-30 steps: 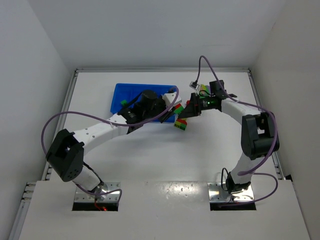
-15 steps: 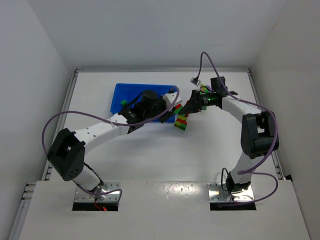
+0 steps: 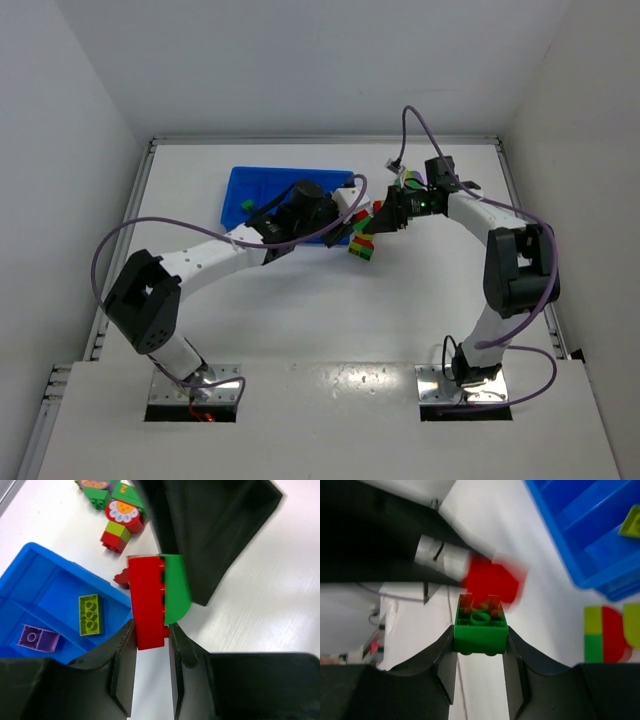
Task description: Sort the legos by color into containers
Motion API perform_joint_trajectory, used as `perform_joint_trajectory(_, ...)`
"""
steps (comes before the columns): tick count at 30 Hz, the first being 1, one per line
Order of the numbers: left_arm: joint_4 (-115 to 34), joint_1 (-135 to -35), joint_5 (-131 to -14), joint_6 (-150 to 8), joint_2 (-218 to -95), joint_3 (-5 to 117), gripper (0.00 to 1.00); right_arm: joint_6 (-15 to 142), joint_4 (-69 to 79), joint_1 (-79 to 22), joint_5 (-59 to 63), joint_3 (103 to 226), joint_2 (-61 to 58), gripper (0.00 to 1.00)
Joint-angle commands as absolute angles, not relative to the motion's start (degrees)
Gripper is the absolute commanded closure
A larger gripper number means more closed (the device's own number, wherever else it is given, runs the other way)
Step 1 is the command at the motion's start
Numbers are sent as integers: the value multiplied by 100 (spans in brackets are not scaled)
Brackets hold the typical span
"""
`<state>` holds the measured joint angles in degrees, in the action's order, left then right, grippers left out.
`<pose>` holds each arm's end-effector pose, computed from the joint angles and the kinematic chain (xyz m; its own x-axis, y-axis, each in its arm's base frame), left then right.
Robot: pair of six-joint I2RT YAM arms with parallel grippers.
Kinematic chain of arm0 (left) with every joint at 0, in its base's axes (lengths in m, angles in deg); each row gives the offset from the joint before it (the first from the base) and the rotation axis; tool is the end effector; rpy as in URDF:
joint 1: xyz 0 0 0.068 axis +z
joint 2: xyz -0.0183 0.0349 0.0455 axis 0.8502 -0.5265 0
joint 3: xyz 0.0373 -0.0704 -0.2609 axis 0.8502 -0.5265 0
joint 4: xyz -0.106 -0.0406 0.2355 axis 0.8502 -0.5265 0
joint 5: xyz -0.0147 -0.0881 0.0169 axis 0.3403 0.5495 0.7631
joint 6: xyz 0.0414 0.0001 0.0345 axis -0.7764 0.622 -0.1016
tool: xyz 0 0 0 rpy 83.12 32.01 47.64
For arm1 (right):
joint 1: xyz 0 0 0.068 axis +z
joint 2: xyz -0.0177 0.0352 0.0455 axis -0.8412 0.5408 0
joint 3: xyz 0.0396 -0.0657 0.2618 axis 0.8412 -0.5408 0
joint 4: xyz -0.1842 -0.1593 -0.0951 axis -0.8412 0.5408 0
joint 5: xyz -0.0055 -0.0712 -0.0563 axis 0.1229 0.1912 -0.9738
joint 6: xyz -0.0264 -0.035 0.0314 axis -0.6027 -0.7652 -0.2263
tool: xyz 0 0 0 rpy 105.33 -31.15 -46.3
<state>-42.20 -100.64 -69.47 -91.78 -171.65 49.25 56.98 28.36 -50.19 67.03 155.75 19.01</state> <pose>0.2669 -0.2534 0.2818 -0.1752 0.3789 -0.9087 0.8346 0.5468 0.0671 0.3461 0.0771 0.2089 -0.8488 -0.1037 -0.5185 -0.5272 0.2396 0.8152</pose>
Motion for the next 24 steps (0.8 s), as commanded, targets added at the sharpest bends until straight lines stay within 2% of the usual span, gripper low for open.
perform_joint_trajectory(1,-3514,-9541,-8103,-9063,-17229,5381,95,4447,4059,-4996,7024,15385,1379,100)
perform_joint_trajectory(11,-3486,-8987,-9009,-9010,-17501,5740,95,3902,4491,-5111,6786,15120,1132,100)
perform_joint_trajectory(24,-4488,-7757,-8940,-7675,-18688,6339,95,4156,4149,-5058,6479,16226,1676,100)
